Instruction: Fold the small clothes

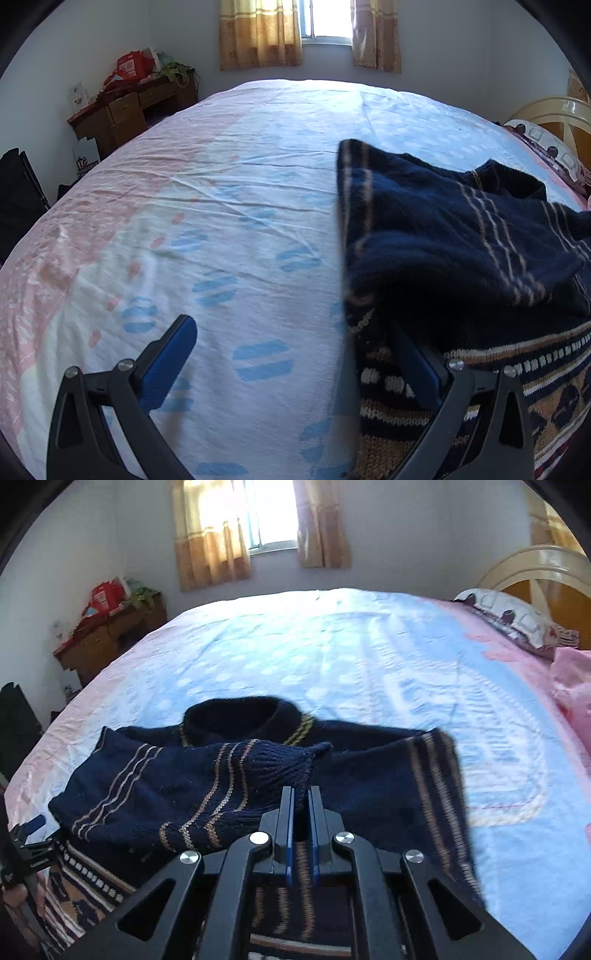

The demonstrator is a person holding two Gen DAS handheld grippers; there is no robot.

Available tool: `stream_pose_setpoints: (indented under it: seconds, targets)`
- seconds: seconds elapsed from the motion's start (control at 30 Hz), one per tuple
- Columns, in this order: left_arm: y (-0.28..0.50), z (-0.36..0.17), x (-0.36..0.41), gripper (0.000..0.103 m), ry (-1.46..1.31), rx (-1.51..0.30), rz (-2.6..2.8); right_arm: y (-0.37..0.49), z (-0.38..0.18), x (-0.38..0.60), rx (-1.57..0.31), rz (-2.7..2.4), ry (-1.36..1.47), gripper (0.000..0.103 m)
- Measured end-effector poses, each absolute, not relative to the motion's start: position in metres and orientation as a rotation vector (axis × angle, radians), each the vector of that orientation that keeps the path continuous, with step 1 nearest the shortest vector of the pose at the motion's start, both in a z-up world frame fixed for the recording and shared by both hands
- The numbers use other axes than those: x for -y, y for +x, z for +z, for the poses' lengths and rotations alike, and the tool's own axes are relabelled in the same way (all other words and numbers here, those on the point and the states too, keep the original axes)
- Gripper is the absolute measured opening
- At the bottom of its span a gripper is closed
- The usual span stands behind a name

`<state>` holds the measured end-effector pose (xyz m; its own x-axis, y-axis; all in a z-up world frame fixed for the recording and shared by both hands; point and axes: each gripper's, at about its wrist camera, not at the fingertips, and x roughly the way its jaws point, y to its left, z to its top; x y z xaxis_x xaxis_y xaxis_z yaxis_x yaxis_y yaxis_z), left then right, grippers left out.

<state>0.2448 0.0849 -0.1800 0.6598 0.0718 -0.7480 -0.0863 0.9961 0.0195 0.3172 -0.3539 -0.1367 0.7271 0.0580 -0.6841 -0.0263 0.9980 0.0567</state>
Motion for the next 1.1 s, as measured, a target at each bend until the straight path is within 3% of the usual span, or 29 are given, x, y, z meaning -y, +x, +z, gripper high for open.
stream_pose_setpoints:
  seconds: [0.27, 0.43, 0.7, 0.73, 0.8, 0.83, 1.1]
  targets:
    - [0.247, -0.181, -0.082, 0.103, -0.007, -0.86, 0.083, 0.317, -0.15, 0.382, -0.775, -0.038, 0.048, 0.006]
    - [0.242, -0.176, -0.083, 0.103, -0.015, -0.85, 0.091, 0.332, -0.186, 0.401, -0.893, -0.089, 0.059, 0.005]
    - [0.223, -0.115, -0.084, 0.103, 0.013, -0.662, 0.143, 0.311, -0.159, 0.396, -0.803, -0.054, 0.074, 0.006]
    - [0.229, -0.111, -0.079, 0.103, 0.029, -0.658, 0.138, 0.312, -0.156, 0.387, -0.797, -0.024, 0.057, 0.008]
    - [0.245, -0.11, -0.068, 0.103, 0.079, -0.67, 0.148, 0.321, -0.154, 0.362, -0.816, 0.047, 0.007, 0.031]
    - [0.251, -0.112, -0.063, 0.103, 0.097, -0.676, 0.149, 0.325, -0.154, 0.351, -0.818, 0.083, -0.009, 0.051]
    - [0.276, -0.166, -0.04, 0.103, 0.238, -0.828, 0.157, 0.346, -0.189, 0.313, -0.914, 0.183, -0.048, 0.054]
